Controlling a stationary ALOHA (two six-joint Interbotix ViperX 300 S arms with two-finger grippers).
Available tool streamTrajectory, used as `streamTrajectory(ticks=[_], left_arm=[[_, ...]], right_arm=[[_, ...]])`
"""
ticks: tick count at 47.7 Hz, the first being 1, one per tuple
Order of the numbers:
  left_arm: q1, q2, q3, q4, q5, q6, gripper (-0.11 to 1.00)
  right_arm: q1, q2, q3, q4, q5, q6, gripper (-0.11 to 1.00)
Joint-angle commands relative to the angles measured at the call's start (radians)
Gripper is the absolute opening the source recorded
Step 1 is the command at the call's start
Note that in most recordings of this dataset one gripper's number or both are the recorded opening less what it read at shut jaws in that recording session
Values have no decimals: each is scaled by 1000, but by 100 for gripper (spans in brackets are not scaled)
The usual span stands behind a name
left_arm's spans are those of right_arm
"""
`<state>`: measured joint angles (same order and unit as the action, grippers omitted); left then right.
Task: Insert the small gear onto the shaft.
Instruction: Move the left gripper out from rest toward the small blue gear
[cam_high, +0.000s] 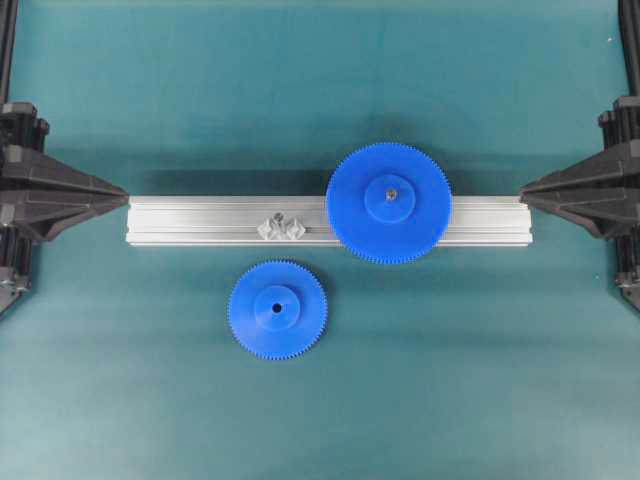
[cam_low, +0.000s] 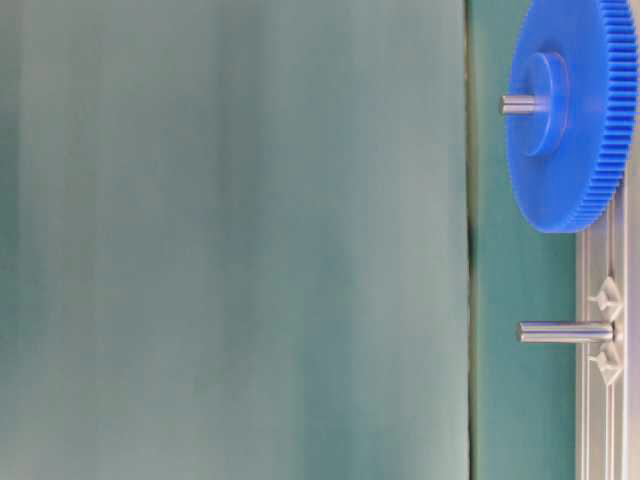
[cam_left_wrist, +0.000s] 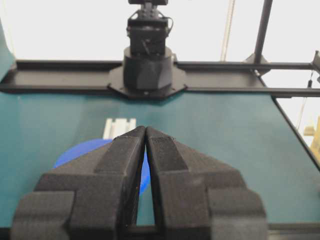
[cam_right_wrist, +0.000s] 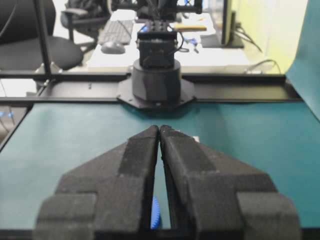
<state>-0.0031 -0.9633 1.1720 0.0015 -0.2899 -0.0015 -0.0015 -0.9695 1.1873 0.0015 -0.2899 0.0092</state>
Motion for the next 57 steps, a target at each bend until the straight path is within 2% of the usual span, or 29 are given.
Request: streamTrajectory(ticks=[1,5,13,22,34,42,50,57], left_arm=[[-17,37,-46,9,-31,-20,10],[-18,72,-58,11,-44,-32,3],[-25,144,-64,12,-41,-54,0],[-28,178,-78,12,-28,-61,0],[-31,183,-129,12,181,-61,0],[-35,193,-167,11,281,-61,0],[-72,245,-213,12,351,-61,0],[-81,314,-241,11,367,-61,0]], right_arm=[[-6,17,-37,5,-8,2,16],[-6,44,-67,31,29,6,23],[-6,114,-107,37,117,28,9],[-6,175,-120,37,144,51,7],[-12,183,-121,37,186,64,7],[-26,181,-123,37,288,78,7],[-34,179,-135,37,425,84,7],[-41,175,-137,37,471,84,7]])
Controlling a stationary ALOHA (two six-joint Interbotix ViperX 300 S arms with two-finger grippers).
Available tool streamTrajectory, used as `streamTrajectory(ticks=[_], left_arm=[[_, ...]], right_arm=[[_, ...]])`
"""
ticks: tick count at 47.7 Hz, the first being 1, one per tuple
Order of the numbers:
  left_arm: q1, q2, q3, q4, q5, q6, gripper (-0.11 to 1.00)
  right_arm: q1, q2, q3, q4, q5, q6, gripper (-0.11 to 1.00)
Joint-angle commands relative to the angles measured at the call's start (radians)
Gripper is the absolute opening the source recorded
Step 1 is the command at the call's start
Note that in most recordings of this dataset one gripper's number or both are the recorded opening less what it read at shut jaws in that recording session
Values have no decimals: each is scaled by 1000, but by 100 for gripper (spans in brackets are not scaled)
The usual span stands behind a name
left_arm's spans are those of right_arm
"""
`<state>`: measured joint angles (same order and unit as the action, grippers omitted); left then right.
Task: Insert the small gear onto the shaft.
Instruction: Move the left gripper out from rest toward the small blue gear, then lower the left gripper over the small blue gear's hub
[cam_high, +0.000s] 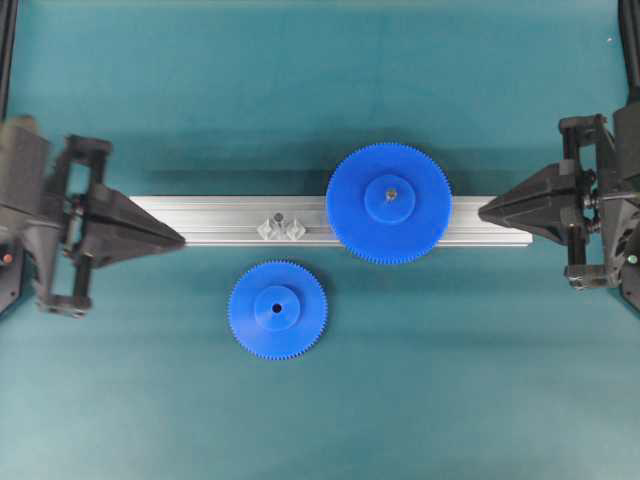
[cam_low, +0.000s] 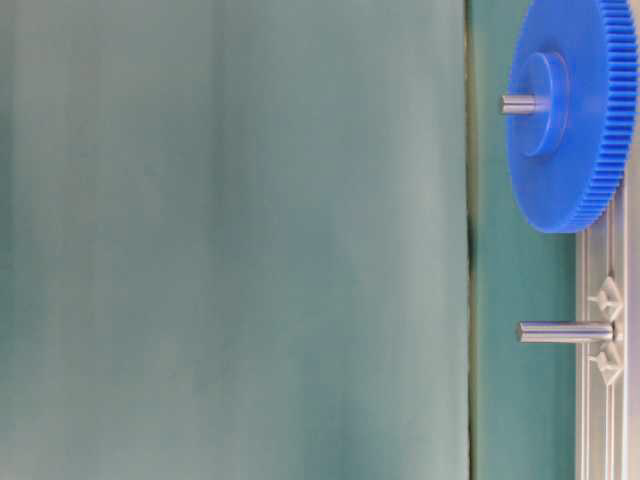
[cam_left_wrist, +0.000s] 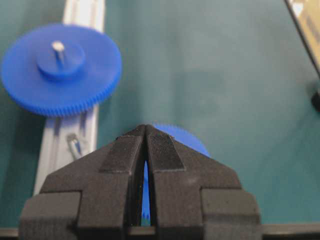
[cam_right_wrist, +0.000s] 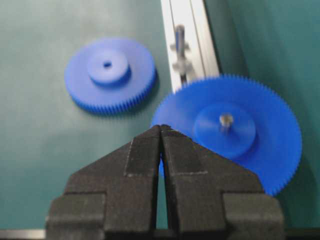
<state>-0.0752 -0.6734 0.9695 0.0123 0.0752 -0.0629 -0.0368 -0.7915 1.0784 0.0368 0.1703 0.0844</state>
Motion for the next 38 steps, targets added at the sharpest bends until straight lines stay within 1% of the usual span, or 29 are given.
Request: streamTrajectory(ticks=[1,12,18,27,38], left_arm=[[-11,34,-41,2,2,0,0],[-41,124,-74,2,9,-9,0],[-43,163,-97,2,43,-23,0],[-43,218,-144,2,137,-37,0],[-43,281,-176,2,155,-49,0]], right_arm=[[-6,-3,-26,2,11,9,7],[-6,-12,-11,2,25,9,7],[-8,-12,2,2,23,9,7],[-6,-12,15,2,25,12,7],[-6,-12,21,2,25,12,7]])
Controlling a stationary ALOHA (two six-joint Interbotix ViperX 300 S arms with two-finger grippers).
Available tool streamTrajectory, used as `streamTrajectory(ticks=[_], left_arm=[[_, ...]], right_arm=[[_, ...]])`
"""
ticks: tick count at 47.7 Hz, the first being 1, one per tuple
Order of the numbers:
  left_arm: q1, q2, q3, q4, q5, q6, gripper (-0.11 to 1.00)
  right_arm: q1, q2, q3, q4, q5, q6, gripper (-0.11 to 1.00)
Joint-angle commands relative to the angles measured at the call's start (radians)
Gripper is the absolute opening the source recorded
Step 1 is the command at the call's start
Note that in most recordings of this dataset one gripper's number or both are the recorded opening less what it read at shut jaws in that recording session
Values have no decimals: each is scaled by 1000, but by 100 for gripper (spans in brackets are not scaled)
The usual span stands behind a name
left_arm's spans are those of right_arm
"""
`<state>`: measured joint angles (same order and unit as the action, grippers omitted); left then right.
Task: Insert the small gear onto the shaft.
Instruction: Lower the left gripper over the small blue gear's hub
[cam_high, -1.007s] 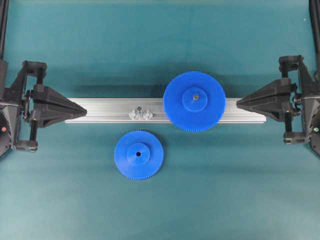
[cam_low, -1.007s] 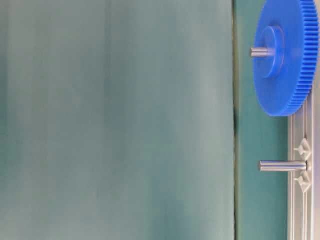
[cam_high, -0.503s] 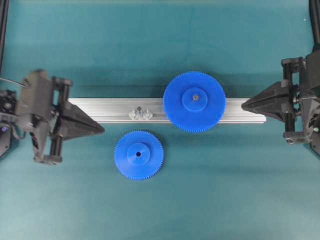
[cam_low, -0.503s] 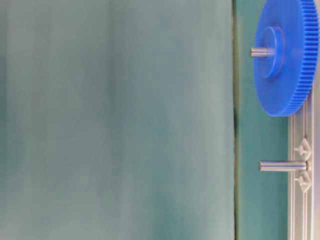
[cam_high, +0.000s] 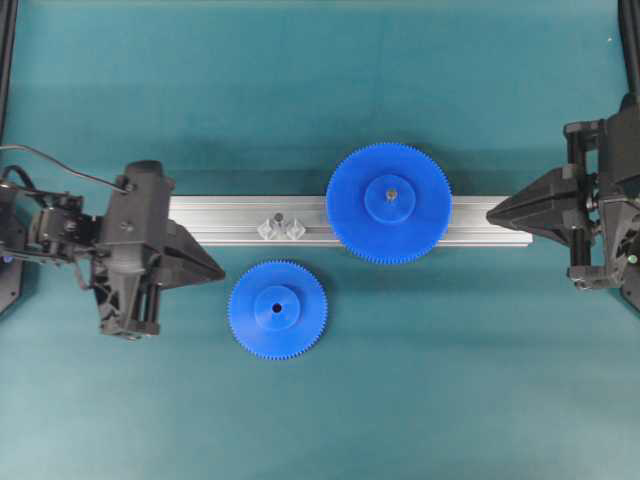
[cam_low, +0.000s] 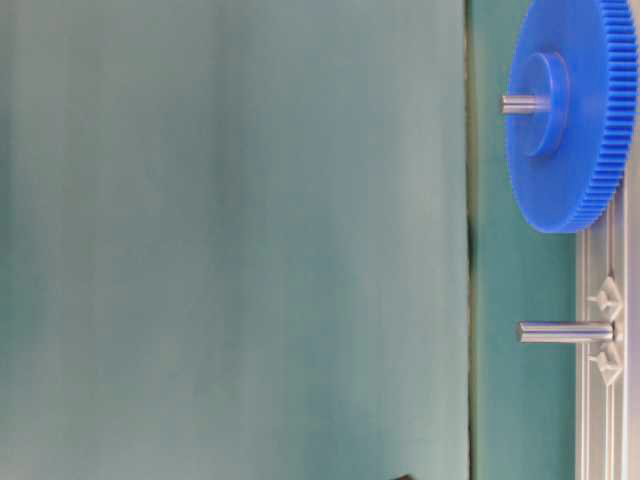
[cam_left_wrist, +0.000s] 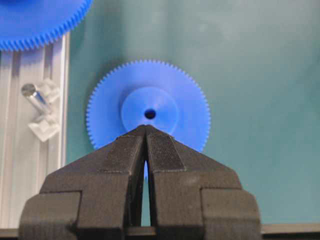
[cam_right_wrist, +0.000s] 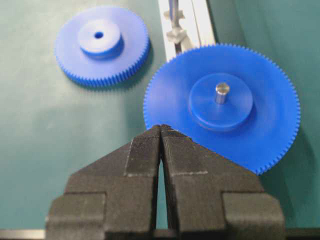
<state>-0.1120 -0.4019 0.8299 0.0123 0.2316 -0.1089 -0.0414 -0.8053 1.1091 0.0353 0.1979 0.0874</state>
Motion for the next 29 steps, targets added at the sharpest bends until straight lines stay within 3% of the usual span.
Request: streamTrajectory(ticks=[1,13,29], left_arm=[[-6,21,-43,0,-2,-8,0],[-6,141,-107,0,11,-54,0],[-6,296,-229,0,114,-74,0]], right_arm=[[-2,2,-9,2,-3,9,7],[-3,0,-2,3,-3,20,7],[-3,-18,11,3,-3,44,7]])
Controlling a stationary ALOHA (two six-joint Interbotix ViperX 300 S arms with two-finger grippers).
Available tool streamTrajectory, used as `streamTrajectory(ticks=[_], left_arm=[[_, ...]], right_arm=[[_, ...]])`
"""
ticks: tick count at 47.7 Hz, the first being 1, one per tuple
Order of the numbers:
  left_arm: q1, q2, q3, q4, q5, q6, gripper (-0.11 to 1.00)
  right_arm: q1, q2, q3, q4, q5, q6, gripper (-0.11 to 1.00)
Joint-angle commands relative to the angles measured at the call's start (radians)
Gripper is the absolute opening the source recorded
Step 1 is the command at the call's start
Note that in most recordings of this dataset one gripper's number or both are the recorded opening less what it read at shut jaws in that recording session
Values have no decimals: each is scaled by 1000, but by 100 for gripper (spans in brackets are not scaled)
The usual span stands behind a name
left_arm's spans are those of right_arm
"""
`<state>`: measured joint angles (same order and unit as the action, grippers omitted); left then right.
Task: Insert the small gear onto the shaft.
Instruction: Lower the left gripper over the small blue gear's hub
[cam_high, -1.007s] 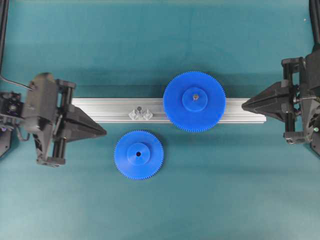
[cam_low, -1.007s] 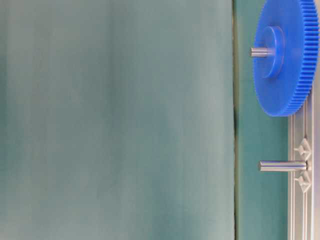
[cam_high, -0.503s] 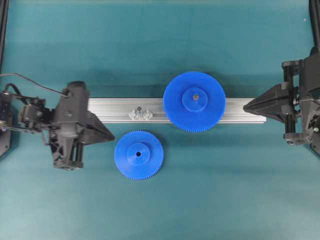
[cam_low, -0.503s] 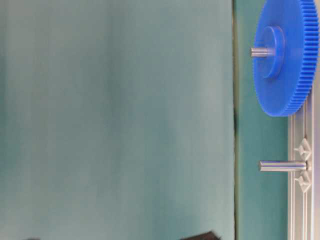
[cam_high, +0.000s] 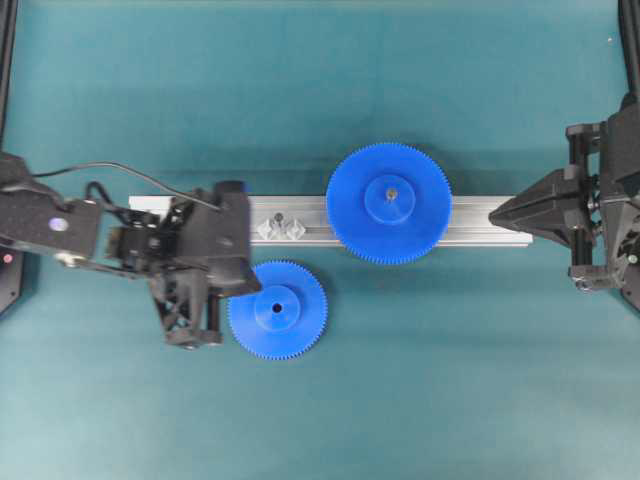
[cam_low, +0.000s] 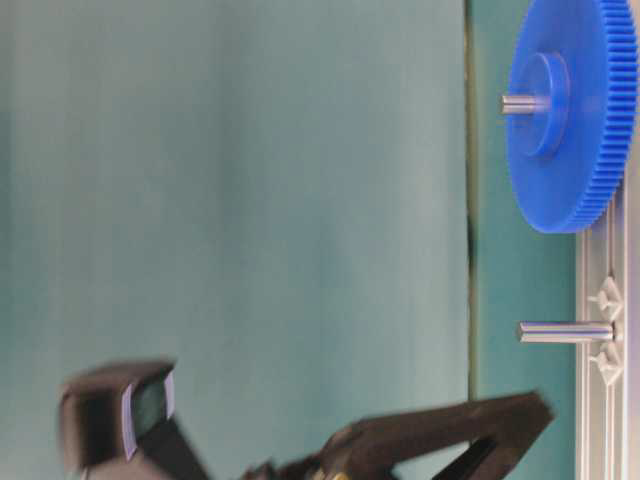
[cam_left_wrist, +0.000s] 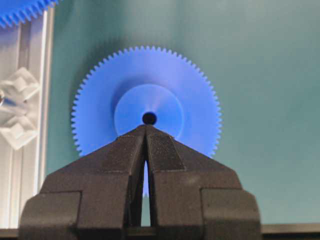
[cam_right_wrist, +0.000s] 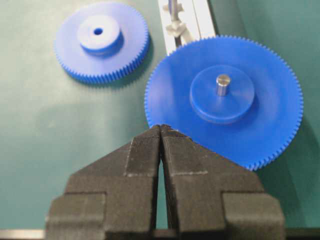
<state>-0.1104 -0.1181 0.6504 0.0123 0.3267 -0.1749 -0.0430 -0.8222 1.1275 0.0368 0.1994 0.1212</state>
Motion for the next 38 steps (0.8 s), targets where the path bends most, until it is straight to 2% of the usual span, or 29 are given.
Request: streamTrajectory(ticks=[1,10,25,38], left_arm=[[-8,21,-58,2,29,-12,0],[-8,112,-156,2,146,-52,0],[-8,193,-247,2,245,-48,0],[-23,227,-278,5,325,31,0]], right_arm=[[-2,-3,-8,2,-6,11,7],[-2,-12,0,2,-5,11,7],[-2,-12,5,2,-6,9,7],[-2,-14,8,2,-5,9,7]])
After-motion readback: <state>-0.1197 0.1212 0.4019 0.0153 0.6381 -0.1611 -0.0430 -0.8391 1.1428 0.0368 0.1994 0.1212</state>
